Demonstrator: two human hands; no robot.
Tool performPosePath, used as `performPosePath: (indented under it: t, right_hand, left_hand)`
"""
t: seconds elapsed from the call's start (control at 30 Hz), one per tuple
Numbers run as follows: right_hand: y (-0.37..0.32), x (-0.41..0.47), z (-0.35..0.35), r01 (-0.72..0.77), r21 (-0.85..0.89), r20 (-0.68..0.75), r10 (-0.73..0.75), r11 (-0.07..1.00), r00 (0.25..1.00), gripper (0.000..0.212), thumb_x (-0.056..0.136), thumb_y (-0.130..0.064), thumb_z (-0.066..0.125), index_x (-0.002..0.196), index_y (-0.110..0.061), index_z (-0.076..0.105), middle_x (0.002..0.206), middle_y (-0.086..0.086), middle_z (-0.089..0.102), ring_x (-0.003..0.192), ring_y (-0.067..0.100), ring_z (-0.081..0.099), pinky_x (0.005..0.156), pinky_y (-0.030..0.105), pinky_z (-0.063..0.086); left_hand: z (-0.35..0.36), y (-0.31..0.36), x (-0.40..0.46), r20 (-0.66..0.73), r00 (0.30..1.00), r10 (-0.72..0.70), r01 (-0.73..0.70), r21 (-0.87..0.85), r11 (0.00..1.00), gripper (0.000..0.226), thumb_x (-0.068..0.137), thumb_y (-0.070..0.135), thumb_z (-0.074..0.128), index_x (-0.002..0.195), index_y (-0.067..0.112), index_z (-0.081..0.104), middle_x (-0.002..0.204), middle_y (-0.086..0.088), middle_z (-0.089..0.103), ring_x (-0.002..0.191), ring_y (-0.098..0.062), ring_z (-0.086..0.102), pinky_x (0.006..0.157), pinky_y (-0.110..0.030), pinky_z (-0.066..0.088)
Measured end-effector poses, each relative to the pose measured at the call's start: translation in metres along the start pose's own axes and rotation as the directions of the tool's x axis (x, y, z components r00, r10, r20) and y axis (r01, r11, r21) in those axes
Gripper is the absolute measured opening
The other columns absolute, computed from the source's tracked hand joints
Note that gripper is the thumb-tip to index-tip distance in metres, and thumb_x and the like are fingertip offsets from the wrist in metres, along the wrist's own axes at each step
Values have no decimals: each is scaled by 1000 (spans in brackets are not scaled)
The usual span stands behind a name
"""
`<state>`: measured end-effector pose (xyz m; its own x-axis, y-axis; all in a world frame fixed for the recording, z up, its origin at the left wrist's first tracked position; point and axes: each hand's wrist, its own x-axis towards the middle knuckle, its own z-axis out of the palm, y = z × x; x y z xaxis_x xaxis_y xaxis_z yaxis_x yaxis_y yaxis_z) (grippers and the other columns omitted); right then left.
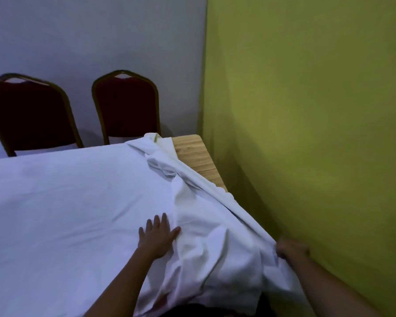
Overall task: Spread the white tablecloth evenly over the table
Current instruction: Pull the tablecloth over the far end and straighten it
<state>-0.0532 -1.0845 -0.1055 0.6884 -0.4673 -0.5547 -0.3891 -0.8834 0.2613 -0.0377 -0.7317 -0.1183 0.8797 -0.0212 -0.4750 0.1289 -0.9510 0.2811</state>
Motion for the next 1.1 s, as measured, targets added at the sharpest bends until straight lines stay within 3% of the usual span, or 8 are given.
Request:
performPosePath:
  t: [0.1, 0.2, 0.4, 0.6, 0.73, 0.97, 1.03, 1.1]
  right_hand:
    - [-31, 12, -38, 72, -47, 19, -71, 996, 997, 33, 90, -18, 48, 119, -16, 64, 133, 10, 57, 117, 30, 57, 92, 44, 47]
    - [-82, 25, -85, 263, 55, -163, -251, 963, 954, 35, 92, -17, 42, 125, -14, 55, 134, 11, 54, 122, 29, 54, 95, 41, 45]
    - [-193, 49, -140, 688, 53, -376, -624, 724, 685, 35, 94, -13, 40, 126, -20, 49, 132, 8, 50, 120, 29, 50, 94, 41, 45]
    - [-260, 83, -145, 792, 23, -349, -737, 610, 578, 49, 95, -35, 47, 140, -17, 35, 134, 14, 45, 120, 35, 47, 93, 44, 41]
    - [-304, 98, -154, 848, 29, -406, -769, 529, 494, 36, 95, -30, 47, 125, -10, 48, 124, 16, 57, 114, 33, 54, 90, 41, 41]
    - [-261, 177, -166, 810, 331, -572, -579, 485, 581, 10, 91, -25, 52, 91, -17, 57, 101, 8, 62, 94, 29, 61, 67, 35, 43]
    - [-237, 210, -173, 756, 453, -590, -477, 472, 651, 11, 91, -19, 55, 85, -10, 58, 95, 18, 63, 91, 36, 62, 71, 41, 46]
    - [-204, 242, -169, 632, 595, -515, -368, 496, 774, 21, 95, -15, 53, 100, 4, 60, 106, 28, 63, 100, 40, 60, 80, 41, 43]
  left_hand:
    - [5, -7, 0, -42, 999, 3, 1, 88, 996, 65, 99, 49, 15, 152, 16, -2, 162, -7, -2, 148, -33, 1, 118, -55, 7]
    - [3, -13, 10, -81, 994, -69, 79, 128, 989, 57, 102, 35, 15, 152, 15, -1, 162, -10, -5, 149, -33, -4, 118, -55, 3]
    - [-17, -3, 51, -106, 982, -159, 169, 96, 981, 60, 101, 40, 18, 152, 17, -3, 161, -11, -9, 149, -32, -6, 118, -55, 3]
    - [-40, 1, 102, -126, 974, -191, 199, 61, 978, 59, 101, 42, 17, 153, 21, -2, 162, -7, -10, 149, -29, -6, 118, -54, 6]
    - [-56, 7, 147, -214, 953, -212, 221, 15, 975, 60, 101, 43, 16, 152, 20, -3, 162, -8, -9, 149, -30, -7, 118, -53, 6]
    - [-36, 11, 173, -340, 867, -365, 365, -68, 929, 73, 89, 58, -2, 152, 21, -1, 162, -2, -7, 150, -27, -6, 116, -57, 2]
    - [-34, 13, 172, -360, 852, -380, 365, -112, 924, 76, 85, 56, -3, 153, 23, 1, 162, 0, -5, 150, -25, -6, 117, -56, 1]
    - [-33, 14, 173, -391, 836, -385, 353, -154, 923, 70, 89, 52, 6, 153, 24, 4, 163, 2, -3, 150, -23, -4, 118, -54, 1]
